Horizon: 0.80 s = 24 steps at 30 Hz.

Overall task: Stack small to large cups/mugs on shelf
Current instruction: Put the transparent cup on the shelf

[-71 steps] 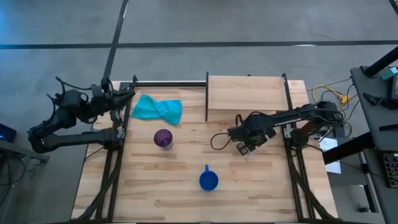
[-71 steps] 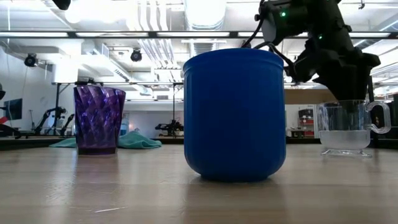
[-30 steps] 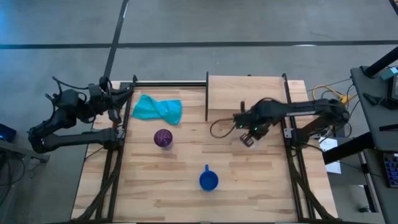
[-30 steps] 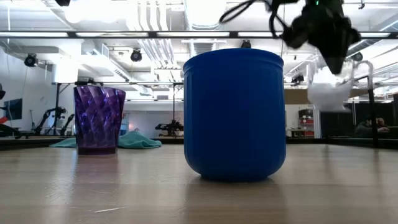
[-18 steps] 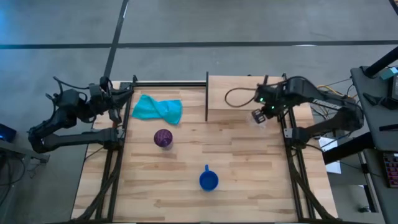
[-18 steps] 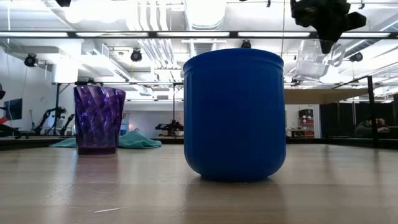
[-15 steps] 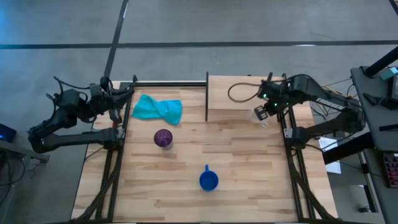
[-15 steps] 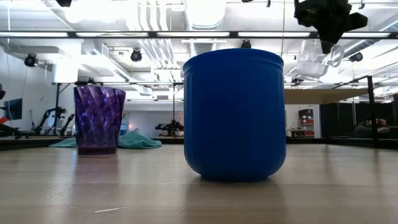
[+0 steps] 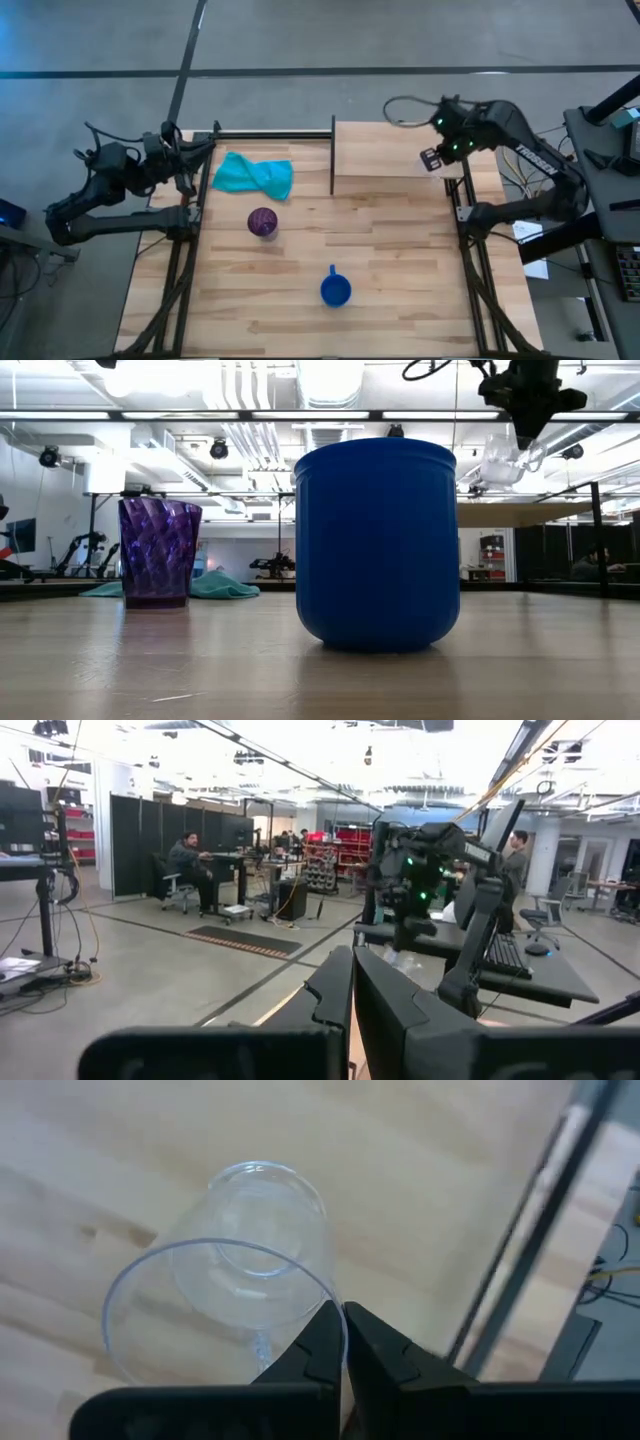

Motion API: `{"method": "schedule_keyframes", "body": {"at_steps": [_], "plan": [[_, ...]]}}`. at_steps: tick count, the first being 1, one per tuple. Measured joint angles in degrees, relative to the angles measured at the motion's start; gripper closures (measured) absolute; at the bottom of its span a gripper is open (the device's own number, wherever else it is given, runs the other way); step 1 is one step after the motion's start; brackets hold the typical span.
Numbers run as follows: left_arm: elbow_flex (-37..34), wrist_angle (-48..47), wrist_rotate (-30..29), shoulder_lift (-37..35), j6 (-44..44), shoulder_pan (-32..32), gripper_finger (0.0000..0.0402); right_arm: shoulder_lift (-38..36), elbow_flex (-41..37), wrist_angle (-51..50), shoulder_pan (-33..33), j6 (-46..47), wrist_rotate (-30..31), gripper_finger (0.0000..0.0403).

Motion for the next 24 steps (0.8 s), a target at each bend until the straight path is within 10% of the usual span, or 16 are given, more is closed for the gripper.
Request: {"method": "schedule_keyframes", "body": {"at_steps": [9,24], "plan": [[0.0,0.0,0.0,-0.1,0.0,0.0,0.0402,0.0,5.8,0.0,-12.1,-11.2,-9.9,0.0394],[0.0,0.0,0.0,-0.1,0.0,0.0,0.0402,3.2,5.2,0.0,-16.3,-25.9,-6.7,0.0394]]}}
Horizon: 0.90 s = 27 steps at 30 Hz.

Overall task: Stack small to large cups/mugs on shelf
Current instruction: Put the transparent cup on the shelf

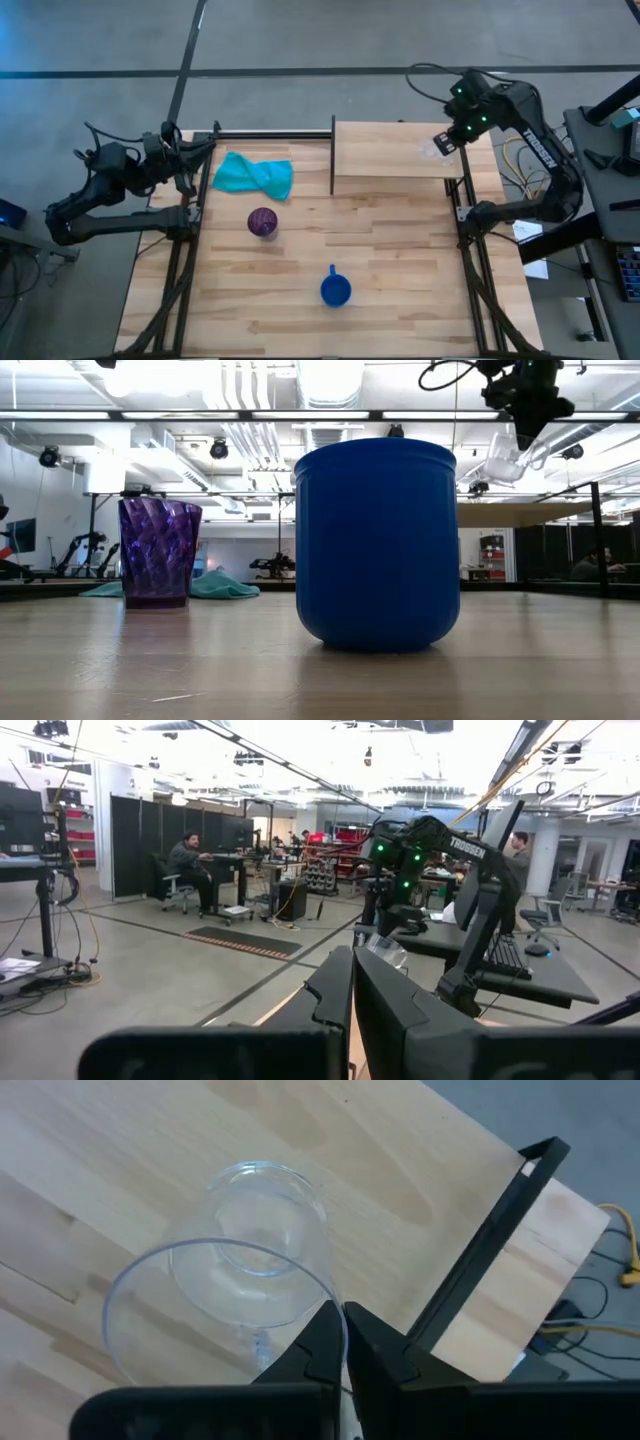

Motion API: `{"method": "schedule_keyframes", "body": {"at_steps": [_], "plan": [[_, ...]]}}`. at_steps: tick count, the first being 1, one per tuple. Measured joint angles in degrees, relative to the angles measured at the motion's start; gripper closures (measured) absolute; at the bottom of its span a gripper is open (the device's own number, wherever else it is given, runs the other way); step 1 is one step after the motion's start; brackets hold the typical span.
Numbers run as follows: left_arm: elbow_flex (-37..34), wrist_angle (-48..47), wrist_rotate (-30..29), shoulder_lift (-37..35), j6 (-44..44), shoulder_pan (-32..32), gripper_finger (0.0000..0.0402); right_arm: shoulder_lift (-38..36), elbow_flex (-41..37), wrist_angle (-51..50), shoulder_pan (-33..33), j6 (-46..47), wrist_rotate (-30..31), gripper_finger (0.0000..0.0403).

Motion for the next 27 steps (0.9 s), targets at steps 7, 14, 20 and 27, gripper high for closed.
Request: {"method": "schedule_keyframes", "body": {"at_steps": [7,14,20,27], "plan": [[0.0,0.0,0.0,0.0,0.0,0.0,0.0402,1.9,-0.1,0.0,0.0,-8.8,0.6,0.0394],[0.0,0.0,0.0,0.3,0.0,0.0,0.0402,1.7,-0.1,0.0,0.0,-8.8,0.9,0.0394],[0.0,0.1,-0.1,0.8,0.0,0.0,0.0402,1.3,-0.1,0.0,0.0,-2.4,1.0,0.0394],[0.0,0.2,-0.2,2.1,0.0,0.0,0.0402,1.3,-0.4,0.0,0.0,2.8,1.0,0.0394]]}}
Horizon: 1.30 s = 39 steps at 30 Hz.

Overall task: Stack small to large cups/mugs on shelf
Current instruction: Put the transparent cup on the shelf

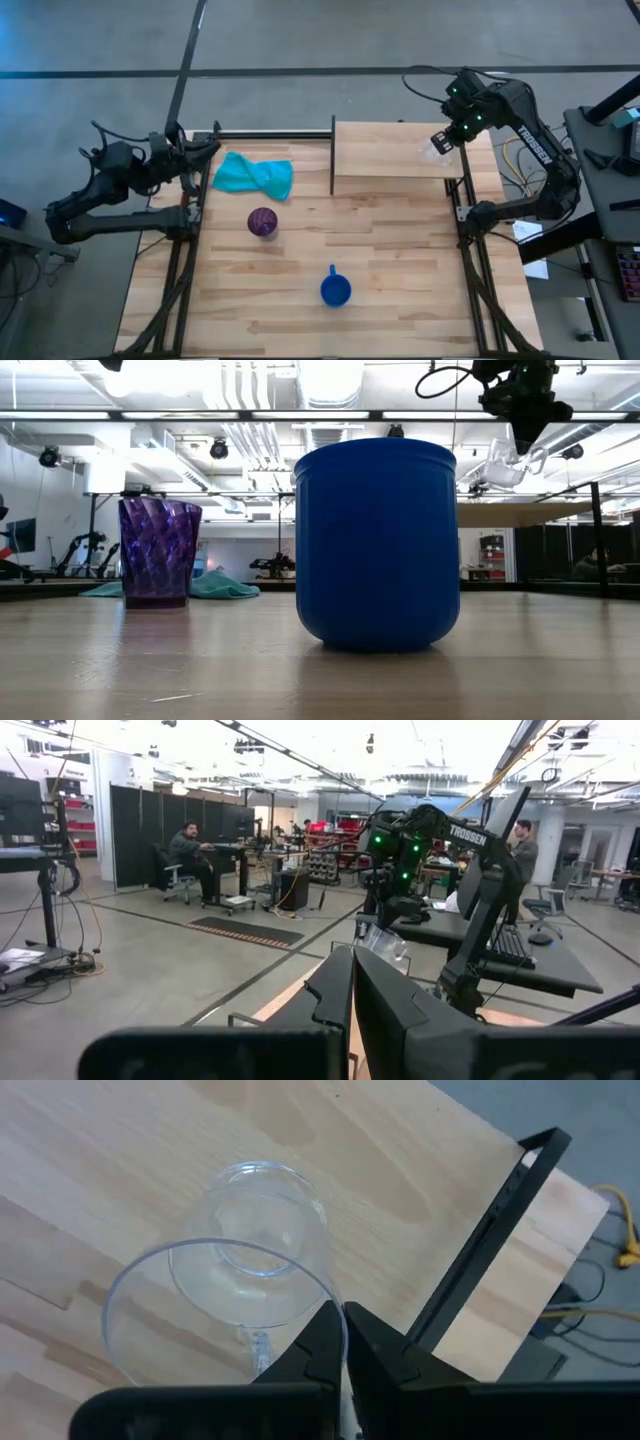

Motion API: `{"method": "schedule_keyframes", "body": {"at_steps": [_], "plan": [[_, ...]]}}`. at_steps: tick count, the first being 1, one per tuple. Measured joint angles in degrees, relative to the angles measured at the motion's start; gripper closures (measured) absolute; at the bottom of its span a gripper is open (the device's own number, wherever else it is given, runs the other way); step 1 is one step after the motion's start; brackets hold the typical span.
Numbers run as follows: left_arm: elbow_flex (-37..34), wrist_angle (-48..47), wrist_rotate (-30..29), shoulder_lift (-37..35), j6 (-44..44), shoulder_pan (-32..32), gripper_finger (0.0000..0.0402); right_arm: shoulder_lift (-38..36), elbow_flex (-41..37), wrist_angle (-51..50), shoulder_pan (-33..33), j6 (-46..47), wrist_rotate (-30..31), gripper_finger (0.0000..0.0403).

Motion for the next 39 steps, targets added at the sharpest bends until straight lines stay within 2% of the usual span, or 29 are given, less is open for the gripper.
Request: {"method": "schedule_keyframes", "body": {"at_steps": [9,13,25,39], "plan": [[0.0,0.6,0.0,1.2,0.0,0.0,0.0402,0.0,-4.5,-0.1,0.2,4.6,0.7,0.0394],[0.0,2.0,0.0,1.2,0.0,0.0,0.0402,0.0,-4.6,-0.1,1.5,5.9,3.1,0.0394],[0.0,2.6,0.0,0.2,0.0,0.0,0.0402,0.1,-4.7,0.0,1.6,9.0,3.0,0.0394],[0.0,2.5,0.0,0.0,0.0,0.0,0.0402,0.1,-4.7,0.0,1.5,9.1,3.0,0.0323]]}}
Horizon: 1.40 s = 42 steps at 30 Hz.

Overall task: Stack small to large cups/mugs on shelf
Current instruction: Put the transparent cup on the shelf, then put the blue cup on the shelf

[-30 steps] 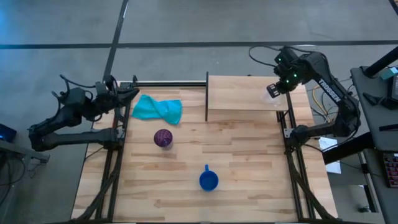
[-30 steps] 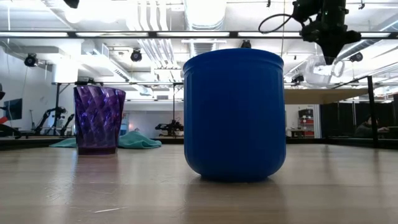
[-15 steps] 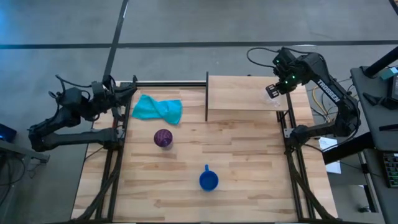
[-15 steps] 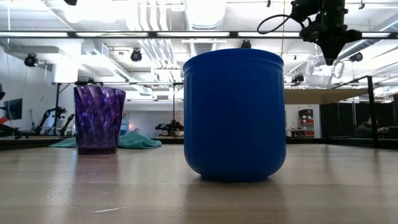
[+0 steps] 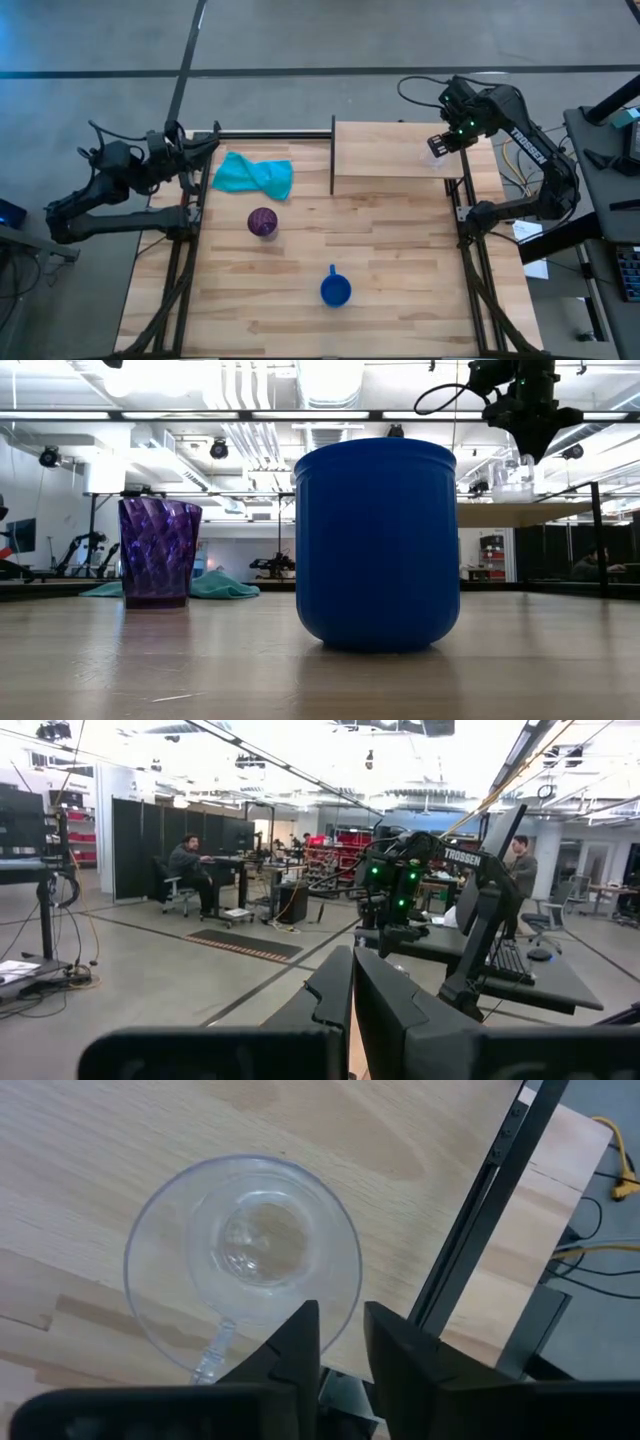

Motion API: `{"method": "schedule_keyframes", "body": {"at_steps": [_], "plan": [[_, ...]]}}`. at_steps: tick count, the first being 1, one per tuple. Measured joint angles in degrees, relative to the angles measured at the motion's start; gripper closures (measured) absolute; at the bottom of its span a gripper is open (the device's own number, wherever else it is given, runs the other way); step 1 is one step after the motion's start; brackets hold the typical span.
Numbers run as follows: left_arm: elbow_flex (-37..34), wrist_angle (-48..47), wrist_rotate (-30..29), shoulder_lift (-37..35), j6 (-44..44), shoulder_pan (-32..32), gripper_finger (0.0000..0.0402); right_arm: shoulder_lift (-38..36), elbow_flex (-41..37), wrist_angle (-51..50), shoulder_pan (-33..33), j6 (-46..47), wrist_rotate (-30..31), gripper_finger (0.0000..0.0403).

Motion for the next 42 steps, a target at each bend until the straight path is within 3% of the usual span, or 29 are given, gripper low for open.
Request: {"method": "schedule_keyframes", "body": {"at_steps": [13,20,24,28,32,42], "plan": [[0.0,0.0,0.0,0.0,0.0,0.0,0.0402,-0.3,0.3,-0.1,0.0,-0.1,0.0,0.0321],[0.0,0.0,0.0,-0.3,0.0,0.0,0.0402,-0.5,6.2,0.0,0.0,0.0,-0.7,0.0330],[0.0,0.0,0.0,-0.3,0.0,0.0,0.0402,-0.7,11.8,0.0,0.0,1.3,-7.1,0.0329],[0.0,-1.7,0.5,0.1,1.6,0.0,0.0402,-1.3,16.5,0.1,1.1,3.0,-18.2,0.0328],[0.0,-4.7,0.9,1.7,1.5,0.0,0.0402,-2.8,18.2,0.1,6.1,4.1,-23.2,0.0328],[-0.1,-4.9,9.7,7.6,1.5,0.0,0.0402,-4.2,18.1,1.4,28.7,19.3,-23.7,0.0329]]}}
